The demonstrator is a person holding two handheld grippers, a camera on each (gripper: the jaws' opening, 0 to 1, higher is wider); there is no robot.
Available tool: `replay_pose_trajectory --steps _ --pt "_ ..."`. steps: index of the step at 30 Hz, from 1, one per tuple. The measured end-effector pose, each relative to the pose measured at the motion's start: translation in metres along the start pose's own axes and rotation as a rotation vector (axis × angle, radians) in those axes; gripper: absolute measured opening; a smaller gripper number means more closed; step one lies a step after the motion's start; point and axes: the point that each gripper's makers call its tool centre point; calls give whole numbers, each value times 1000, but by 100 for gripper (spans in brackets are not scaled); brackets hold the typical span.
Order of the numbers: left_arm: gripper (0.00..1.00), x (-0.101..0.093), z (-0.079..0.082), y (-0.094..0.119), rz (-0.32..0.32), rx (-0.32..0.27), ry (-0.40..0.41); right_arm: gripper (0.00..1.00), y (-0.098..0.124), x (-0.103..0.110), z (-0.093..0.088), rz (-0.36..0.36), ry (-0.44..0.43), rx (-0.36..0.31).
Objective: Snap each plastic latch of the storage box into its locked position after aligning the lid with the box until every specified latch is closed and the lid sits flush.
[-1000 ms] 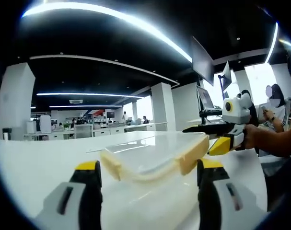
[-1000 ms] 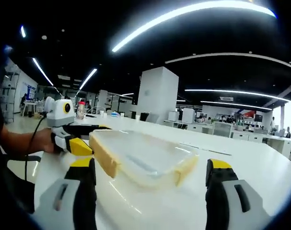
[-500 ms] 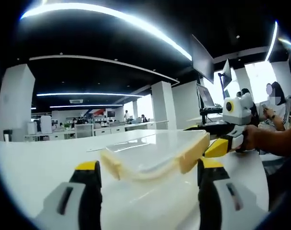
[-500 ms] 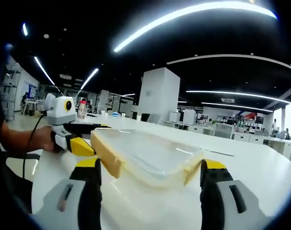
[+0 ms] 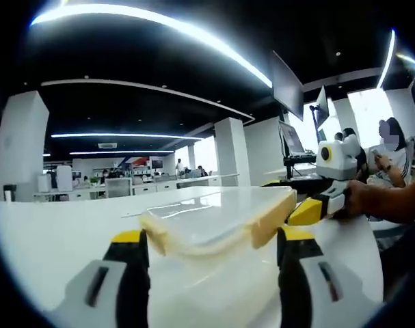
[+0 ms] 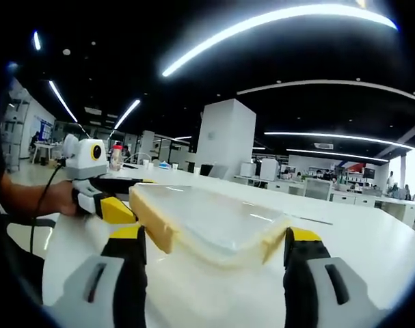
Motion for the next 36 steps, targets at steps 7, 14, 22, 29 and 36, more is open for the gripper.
replay_pose_trajectory --steps 7,14,22,29,36 --pt "72 -1 0 0 7 7 9 80 -1 0 0 -10 -2 3" --pt "69 1 0 0 21 16 26 75 0 0 1 -38 8 4" --pt "68 1 0 -1 24 12 29 74 0 -1 2 -42 7 2" --pt "66 0 0 0 34 11 27 72 0 -1 2 -46 14 1" --pt "69 0 -1 1 34 14 27 76 1 0 3 -41 22 0"
Point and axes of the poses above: the point that each gripper's makers call its tool centre point, and the gripper's own axes: y roughly backward along the fingers, x roughly to its left, z roughly out of its top, and after that the axes turned 13 degrees about x, right-handed
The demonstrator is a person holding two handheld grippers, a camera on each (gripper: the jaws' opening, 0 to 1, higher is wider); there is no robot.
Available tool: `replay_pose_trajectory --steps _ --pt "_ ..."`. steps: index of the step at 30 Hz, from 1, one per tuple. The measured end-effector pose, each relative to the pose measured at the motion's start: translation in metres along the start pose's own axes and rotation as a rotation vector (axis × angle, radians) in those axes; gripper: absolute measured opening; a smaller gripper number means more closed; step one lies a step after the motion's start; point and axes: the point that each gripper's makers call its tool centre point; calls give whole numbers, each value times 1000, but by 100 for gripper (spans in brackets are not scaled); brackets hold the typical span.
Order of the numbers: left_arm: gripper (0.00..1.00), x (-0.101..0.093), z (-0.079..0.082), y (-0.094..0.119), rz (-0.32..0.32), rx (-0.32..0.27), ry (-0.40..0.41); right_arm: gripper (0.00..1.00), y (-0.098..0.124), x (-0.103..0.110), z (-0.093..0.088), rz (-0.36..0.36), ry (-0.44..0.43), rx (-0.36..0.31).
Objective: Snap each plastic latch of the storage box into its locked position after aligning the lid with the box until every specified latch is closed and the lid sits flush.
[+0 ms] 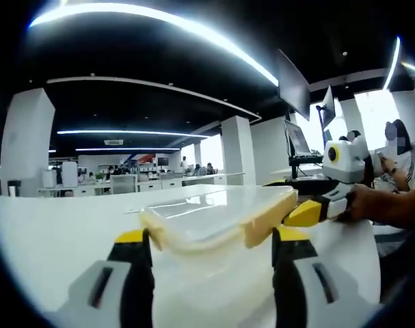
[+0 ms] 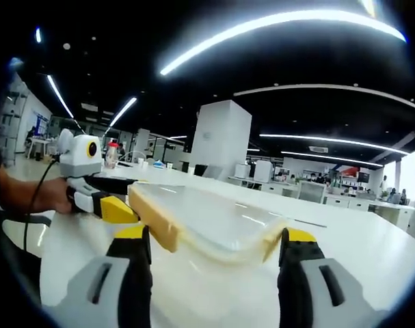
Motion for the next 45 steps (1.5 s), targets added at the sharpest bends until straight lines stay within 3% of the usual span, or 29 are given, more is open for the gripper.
replay_pose_trajectory --steps 3,5,8,11,13,16,18,21,22,23,24,25,26,32,35,37,39,45 --pt "70 0 0 1 -6 -2 -6 77 2 0 0 19 16 4" --pt "71 1 0 1 -7 -5 -9 74 4 7 8 35 165 -36" --pt "72 2 -1 2 -10 -9 -11 71 4 13 14 43 261 -18" --pt "72 2 -1 2 -13 -10 -14 76 3 9 17 36 280 -4" --pt "72 2 -1 3 -14 -11 -18 77 1 8 16 70 285 20" --pt "72 1 -1 3 -16 -12 -22 80 0 7 15 117 345 90" --pt "73 1 -1 3 -18 -13 -21 80 -2 4 8 157 389 180" --pt "73 1 -1 2 -19 -14 -23 89 -13 -9 -4 180 508 315" --pt "72 1 -3 2 -17 1 -42 93 -15 -9 -3 202 517 332" --pt "65 10 -12 1 54 52 -142 93 -17 -5 1 243 513 327" --pt "66 -6 -19 -5 -13 74 -153 94 -19 -3 1 279 528 348" --pt "66 -2 -25 -7 17 123 -148 95 -21 -3 0 288 537 369" --pt "66 1 -19 -7 24 95 -147 95 -24 -1 -4 331 551 412" --pt "65 8 -20 -3 29 99 -144 100 -31 7 -11 537 554 539" --pt "65 6 -16 0 -11 78 -58 99 -30 10 -11 640 532 586" --pt "70 4 -15 2 -45 67 -34 100 -35 5 -9 652 537 611" --pt "73 1 -12 5 -65 52 -24 100 -34 7 -8 715 559 643" --pt "74 5 2 7 -80 -26 68 100 -37 8 -4 800 615 762"
Point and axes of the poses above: the point that each gripper's makers call its tool centre point, and the gripper's own axes: y roughly backward along the fingers, x roughly to its left, z roughly out of its top, and after that the axes turned 13 degrees about x, right-handed
